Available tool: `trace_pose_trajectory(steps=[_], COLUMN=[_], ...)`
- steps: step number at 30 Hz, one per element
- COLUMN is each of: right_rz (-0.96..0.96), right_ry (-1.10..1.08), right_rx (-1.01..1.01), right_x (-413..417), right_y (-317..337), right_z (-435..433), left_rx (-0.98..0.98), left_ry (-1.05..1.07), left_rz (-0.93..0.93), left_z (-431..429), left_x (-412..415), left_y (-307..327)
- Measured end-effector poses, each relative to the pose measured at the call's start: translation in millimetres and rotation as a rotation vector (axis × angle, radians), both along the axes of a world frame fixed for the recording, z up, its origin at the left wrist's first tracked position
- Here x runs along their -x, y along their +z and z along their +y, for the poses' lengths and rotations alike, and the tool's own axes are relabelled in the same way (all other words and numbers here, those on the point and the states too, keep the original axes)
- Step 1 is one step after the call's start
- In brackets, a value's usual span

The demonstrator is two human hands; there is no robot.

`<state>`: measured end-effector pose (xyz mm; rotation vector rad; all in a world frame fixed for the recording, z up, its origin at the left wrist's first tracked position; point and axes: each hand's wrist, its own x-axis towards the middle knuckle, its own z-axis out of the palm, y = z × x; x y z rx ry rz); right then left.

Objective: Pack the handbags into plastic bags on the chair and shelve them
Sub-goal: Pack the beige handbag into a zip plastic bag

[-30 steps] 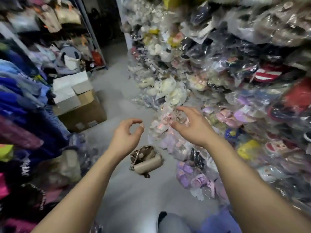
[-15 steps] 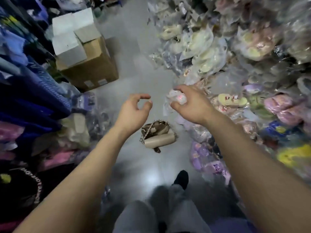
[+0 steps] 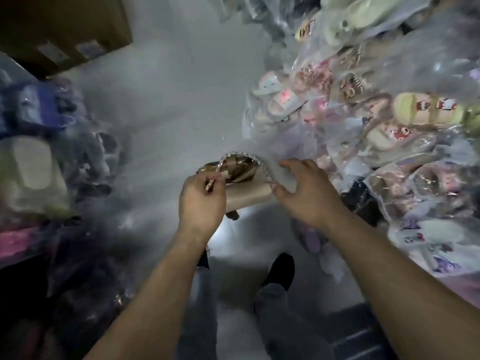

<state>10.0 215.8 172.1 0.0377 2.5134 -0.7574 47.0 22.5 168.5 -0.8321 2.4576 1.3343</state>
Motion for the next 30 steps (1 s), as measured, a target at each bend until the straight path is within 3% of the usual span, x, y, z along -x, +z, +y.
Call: trace_pose_trajectory(steps=[7, 12, 15, 17, 24, 30], right_rz=[-0.037, -0.249, -0.360, -0.369, -0.171, 0.070], right_ry=[-0.135, -0.195, -0.214, -0.117, 0.113, 0.116], right_rx=[-0.071, -0.047, -0.024, -0.094, -0.310, -0.407], right_x=[2, -13, -14, -14, -14, -22], right_y=[-183, -290, -327, -340, -374, -405], right_z=[-33, -74, -86, -88, -93, -98], left_rx=[0.036, 0.167, 0.252, 0.246, 0.265, 0.304], left_ry=[0.040, -0.066, -0.175, -0.182, -0.028, -0.083], left_rz=[-0.127, -0.220, -0.238, -0.246, -0.048, -0.043], left_z=[-15, -35, -42, -46, -46, -52], left_x=[-1, 32, 50, 58, 65, 69], left_y=[-195, -300, -331, -346, -367, -374])
